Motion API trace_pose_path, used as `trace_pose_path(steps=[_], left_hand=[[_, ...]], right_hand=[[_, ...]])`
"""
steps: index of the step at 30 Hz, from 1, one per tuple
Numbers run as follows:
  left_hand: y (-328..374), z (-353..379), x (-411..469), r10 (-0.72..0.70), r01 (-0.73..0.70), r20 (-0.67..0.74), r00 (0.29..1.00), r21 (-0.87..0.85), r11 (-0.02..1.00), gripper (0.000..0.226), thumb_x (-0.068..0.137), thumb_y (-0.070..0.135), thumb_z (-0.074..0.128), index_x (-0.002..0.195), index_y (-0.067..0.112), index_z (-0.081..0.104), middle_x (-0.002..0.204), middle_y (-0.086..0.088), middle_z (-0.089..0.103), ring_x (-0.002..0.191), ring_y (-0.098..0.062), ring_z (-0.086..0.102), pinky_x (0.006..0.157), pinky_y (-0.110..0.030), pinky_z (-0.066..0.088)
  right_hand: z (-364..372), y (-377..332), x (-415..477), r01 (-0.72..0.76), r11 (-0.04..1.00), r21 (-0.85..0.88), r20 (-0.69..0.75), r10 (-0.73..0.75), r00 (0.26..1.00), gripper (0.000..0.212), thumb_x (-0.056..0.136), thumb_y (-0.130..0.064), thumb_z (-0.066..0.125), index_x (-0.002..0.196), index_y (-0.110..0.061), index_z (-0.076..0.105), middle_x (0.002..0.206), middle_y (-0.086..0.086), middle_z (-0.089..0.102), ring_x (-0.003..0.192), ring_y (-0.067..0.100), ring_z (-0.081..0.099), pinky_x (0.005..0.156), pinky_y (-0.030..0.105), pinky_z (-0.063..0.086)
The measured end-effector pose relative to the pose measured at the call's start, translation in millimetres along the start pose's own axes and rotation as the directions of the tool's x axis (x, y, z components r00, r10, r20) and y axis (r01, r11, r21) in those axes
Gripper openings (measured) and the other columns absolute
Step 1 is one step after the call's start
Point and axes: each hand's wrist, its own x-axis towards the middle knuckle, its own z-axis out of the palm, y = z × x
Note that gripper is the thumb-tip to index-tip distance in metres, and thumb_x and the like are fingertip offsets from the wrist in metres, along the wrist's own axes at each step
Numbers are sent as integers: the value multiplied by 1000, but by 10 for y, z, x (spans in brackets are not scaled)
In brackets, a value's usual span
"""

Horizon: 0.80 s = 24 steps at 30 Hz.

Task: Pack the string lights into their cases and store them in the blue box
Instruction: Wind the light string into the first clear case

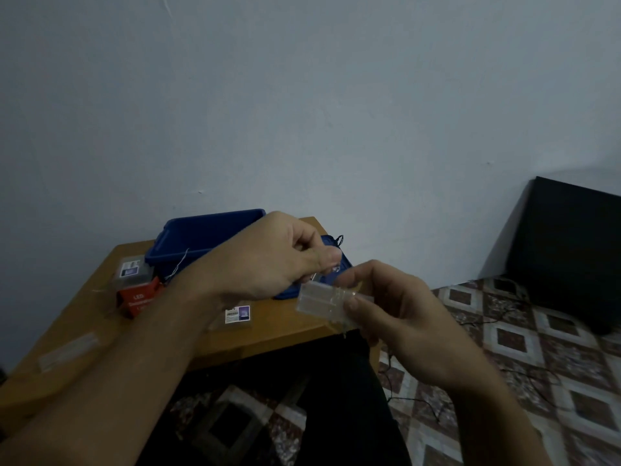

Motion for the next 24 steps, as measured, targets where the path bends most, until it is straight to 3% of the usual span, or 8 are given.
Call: trace_pose_path(steps=[2, 5, 9, 13, 18, 24], left_hand=[[26, 44, -44, 17, -17, -58, 998, -10, 1000, 24, 95, 36, 62, 82, 18, 72, 60, 5, 61, 51, -2, 50, 53, -18, 40], [28, 144, -120, 31, -41, -132, 991, -75, 996, 16, 97, 27, 61, 86, 19, 71, 58, 8, 60, 44, 1, 48, 47, -13, 36], [-29, 316, -231, 11, -40, -180, 984, -162, 986, 12, 100, 25, 57, 95, 23, 68, 58, 9, 59, 45, 0, 45, 50, -16, 36], [-115, 470, -292, -41, -24, -250, 967, -251, 968, 14, 100, 27, 55, 94, 27, 68, 61, 7, 60, 53, -6, 49, 59, -30, 41], [-154, 586, -285, -136, 9, -307, 942, -382, 924, 9, 100, 29, 56, 100, 22, 62, 58, 5, 59, 49, -9, 45, 53, -28, 37], [-164, 614, -253, -201, 39, -301, 932, -468, 883, 8, 98, 28, 59, 106, 27, 62, 51, 7, 51, 45, -8, 38, 47, -26, 31]], right_hand=[[26, 20, 15, 39, 998, -48, -118, -45, 992, 15, 98, -31, 59, 112, -32, 64, 80, -4, 63, 68, 17, 59, 59, 33, 50], [78, 9, 34, 102, 989, -106, -247, -125, 961, 15, 98, -29, 59, 112, -33, 63, 74, -1, 59, 66, 27, 58, 56, 46, 49], [139, 6, 55, 149, 974, -171, -371, -204, 906, 16, 99, -23, 59, 112, -30, 63, 67, -4, 53, 61, 26, 52, 55, 46, 44], [181, 25, 72, 173, 972, -161, -415, -225, 882, 17, 99, -20, 60, 112, -30, 64, 71, -9, 57, 63, 21, 56, 56, 45, 49], [181, 49, 77, 188, 979, -77, -458, -203, 866, 24, 100, -14, 60, 114, -33, 64, 71, 2, 56, 67, 31, 60, 62, 56, 51], [180, -11, 63, 192, 981, 25, -427, -163, 889, 32, 101, -10, 56, 121, -34, 65, 74, 14, 57, 70, 33, 60, 63, 39, 56]])
